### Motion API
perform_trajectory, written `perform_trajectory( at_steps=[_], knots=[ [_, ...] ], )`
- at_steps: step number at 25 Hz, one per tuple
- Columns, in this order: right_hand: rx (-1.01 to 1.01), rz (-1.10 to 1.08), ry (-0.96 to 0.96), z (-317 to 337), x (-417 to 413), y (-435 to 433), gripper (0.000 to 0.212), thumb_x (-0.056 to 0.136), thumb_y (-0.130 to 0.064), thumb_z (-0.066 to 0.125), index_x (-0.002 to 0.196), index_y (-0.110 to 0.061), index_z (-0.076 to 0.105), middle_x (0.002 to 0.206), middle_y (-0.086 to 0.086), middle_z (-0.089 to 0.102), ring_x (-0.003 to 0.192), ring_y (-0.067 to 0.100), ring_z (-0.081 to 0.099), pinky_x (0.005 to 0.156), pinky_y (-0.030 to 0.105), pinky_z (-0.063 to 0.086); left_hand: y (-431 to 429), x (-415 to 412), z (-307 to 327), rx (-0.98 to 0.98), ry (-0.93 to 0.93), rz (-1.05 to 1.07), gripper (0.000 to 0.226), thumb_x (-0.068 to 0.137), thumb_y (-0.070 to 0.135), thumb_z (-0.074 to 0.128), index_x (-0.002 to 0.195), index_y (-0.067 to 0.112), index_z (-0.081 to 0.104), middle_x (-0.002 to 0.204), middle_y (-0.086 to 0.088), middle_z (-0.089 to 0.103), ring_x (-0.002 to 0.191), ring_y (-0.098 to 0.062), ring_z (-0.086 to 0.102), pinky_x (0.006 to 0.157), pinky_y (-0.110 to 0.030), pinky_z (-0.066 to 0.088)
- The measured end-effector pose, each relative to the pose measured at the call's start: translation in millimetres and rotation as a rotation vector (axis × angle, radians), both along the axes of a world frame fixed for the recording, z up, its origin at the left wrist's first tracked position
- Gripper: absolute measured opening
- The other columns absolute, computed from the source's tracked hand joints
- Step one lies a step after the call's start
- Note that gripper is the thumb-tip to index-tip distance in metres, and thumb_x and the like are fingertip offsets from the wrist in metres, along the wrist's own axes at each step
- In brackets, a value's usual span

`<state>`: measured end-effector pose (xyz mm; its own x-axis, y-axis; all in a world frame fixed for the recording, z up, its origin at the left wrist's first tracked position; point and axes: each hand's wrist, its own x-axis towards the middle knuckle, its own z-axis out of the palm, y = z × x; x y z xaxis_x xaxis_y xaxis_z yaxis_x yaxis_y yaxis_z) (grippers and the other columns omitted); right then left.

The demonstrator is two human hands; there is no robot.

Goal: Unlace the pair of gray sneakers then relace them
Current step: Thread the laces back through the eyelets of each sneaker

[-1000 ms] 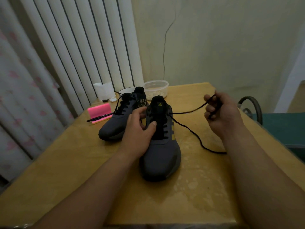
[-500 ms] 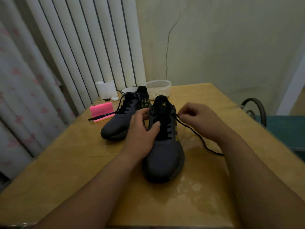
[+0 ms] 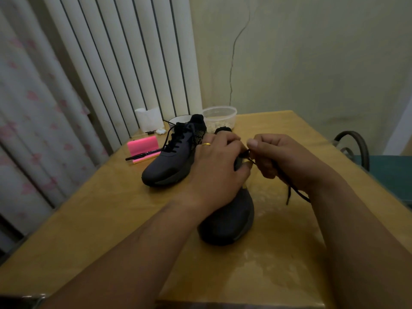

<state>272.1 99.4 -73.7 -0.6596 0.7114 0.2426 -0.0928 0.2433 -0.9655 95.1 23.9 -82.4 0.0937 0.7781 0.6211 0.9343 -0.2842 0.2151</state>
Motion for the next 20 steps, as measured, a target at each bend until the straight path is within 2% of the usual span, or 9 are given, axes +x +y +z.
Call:
perform_trajectory(
  at_steps=[2,4,6,8,12,13,15,18,20],
  knots=[
    [-0.06,0.026,-0.015,-3.2,4.5,3.8,0.027,0.089,-0.036,0.07,0.081,-0.013,0.06,0.061,0.004,0.031,0.051,0.014,0.025,0.048,0.027,0.021,-1.2,-4.2,2.8,-0.013,-0.109,0.011,0.01,0.094,0.037,0.067,0.096,0.027,0.066,0.112,0.01,0.051,0.11,-0.019,0.043,0.093,-0.042,0.042],
    [-0.121,0.017,0.017,-6.8,10.7,9.9,0.02,0.09,-0.03,0.069,0.094,-0.01,0.068,0.062,0.003,0.031,0.05,0.013,0.025,0.048,0.024,0.023,-4.9,-16.2,6.0,-0.058,-0.359,0.036,0.01,0.095,0.034,0.069,0.09,0.027,0.063,0.107,0.009,0.05,0.103,-0.017,0.048,0.087,-0.034,0.044],
    [-0.205,0.007,0.142,-7.5,16.1,14.8,0.017,0.095,-0.023,0.061,0.105,-0.01,0.068,0.065,0.002,0.037,0.049,0.01,0.028,0.047,0.022,0.025,-11.4,-27.5,9.0,-0.094,-0.662,0.041,0.014,0.098,0.03,0.068,0.088,0.023,0.062,0.101,0.004,0.054,0.087,-0.011,0.054,0.075,-0.026,0.044],
    [-0.309,0.035,0.307,-5.5,19.9,16.7,0.016,0.097,-0.019,0.055,0.107,-0.012,0.066,0.067,-0.001,0.043,0.048,0.007,0.032,0.047,0.021,0.028,-16.6,-36.1,6.4,-0.095,-0.896,0.067,0.021,0.101,0.027,0.066,0.084,0.017,0.059,0.086,-0.002,0.055,0.07,-0.012,0.049,0.064,-0.028,0.039],
    [-0.41,0.039,0.452,-5.0,23.0,16.5,0.02,0.098,-0.011,0.046,0.104,-0.016,0.065,0.069,-0.003,0.049,0.052,0.008,0.04,0.049,0.021,0.038,-20.0,-48.9,-3.5,-0.137,-1.174,0.236,0.015,0.1,0.021,0.06,0.088,0.014,0.055,0.079,-0.005,0.047,0.075,-0.022,0.042,0.063,-0.034,0.032],
    [-0.41,0.031,0.44,-5.3,19.6,14.7,0.022,0.097,-0.009,0.045,0.104,-0.015,0.066,0.072,-0.002,0.053,0.055,0.009,0.045,0.052,0.022,0.043,-22.9,-48.7,-6.8,-0.134,-1.154,0.294,0.013,0.098,0.019,0.062,0.09,0.013,0.053,0.082,-0.005,0.047,0.075,-0.022,0.042,0.063,-0.033,0.032],
    [-0.412,0.04,0.415,-3.5,3.7,5.6,0.024,0.095,-0.005,0.048,0.106,-0.012,0.067,0.082,0.003,0.066,0.065,0.013,0.06,0.06,0.025,0.056,-34.3,-39.6,-13.4,-0.027,-0.935,0.343,0.02,0.093,0.017,0.066,0.089,0.016,0.047,0.085,-0.003,0.046,0.071,-0.016,0.041,0.061,-0.031,0.033],
    [-0.321,0.047,0.338,0.4,-30.6,-14.7,0.025,0.101,0.001,0.048,0.116,-0.004,0.067,0.106,0.016,0.077,0.092,0.025,0.075,0.083,0.032,0.063,-49.7,-9.7,-11.2,-0.032,-0.647,0.083,0.02,0.099,0.035,0.066,0.088,0.022,0.055,0.078,0.005,0.057,0.07,-0.01,0.055,0.061,-0.029,0.042],
    [-0.133,-0.006,0.199,6.3,-45.7,-26.5,0.026,0.104,0.001,0.049,0.123,-0.001,0.067,0.116,0.013,0.077,0.108,0.025,0.074,0.092,0.034,0.061,-52.3,2.8,-1.1,-0.192,-0.656,-0.05,0.018,0.102,0.046,0.061,0.097,0.028,0.063,0.083,0.011,0.068,0.078,-0.002,0.064,0.063,-0.017,0.046]
  ],
)
